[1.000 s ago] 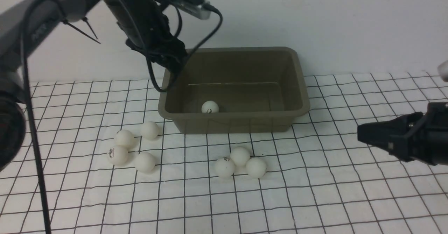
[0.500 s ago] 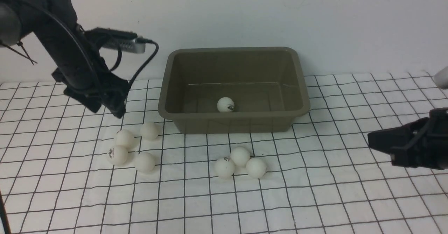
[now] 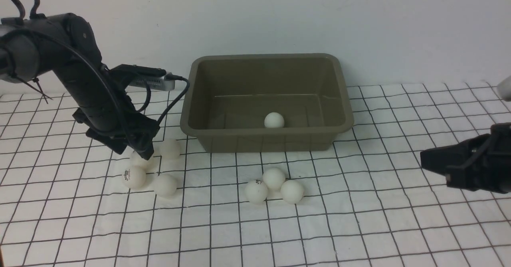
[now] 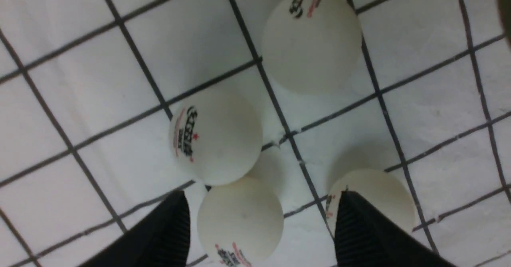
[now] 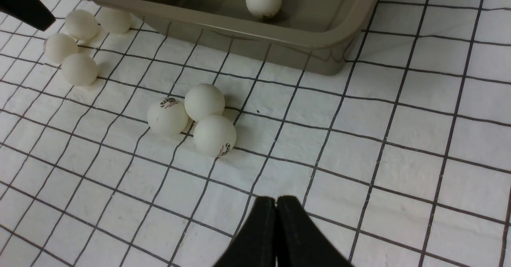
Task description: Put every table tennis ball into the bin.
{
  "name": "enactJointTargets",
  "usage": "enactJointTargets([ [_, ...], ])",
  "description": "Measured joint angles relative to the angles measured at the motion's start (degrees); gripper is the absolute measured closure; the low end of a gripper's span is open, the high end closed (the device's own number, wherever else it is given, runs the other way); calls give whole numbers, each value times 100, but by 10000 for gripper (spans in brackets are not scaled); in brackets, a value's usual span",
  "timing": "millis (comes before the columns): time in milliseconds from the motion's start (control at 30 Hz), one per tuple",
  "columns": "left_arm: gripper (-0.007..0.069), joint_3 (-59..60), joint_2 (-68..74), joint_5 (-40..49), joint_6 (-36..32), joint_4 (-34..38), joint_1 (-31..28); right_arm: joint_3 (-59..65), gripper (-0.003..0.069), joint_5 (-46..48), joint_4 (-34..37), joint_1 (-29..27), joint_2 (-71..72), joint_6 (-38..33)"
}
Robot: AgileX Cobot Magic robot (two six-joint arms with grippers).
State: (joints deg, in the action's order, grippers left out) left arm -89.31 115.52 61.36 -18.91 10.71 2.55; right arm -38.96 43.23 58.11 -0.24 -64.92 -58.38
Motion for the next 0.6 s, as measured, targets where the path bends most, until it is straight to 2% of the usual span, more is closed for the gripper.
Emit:
enactJointTargets([
  [200, 188, 0, 86, -423, -35, 3, 100, 0, 666, 10, 0, 0, 0, 18],
  [400, 188, 5, 334, -477, 114, -345, 100, 0, 666, 48, 0, 0, 0, 25],
  [600, 188, 5, 369, -638, 124, -404, 100, 0, 666, 67, 0, 0, 0, 25],
])
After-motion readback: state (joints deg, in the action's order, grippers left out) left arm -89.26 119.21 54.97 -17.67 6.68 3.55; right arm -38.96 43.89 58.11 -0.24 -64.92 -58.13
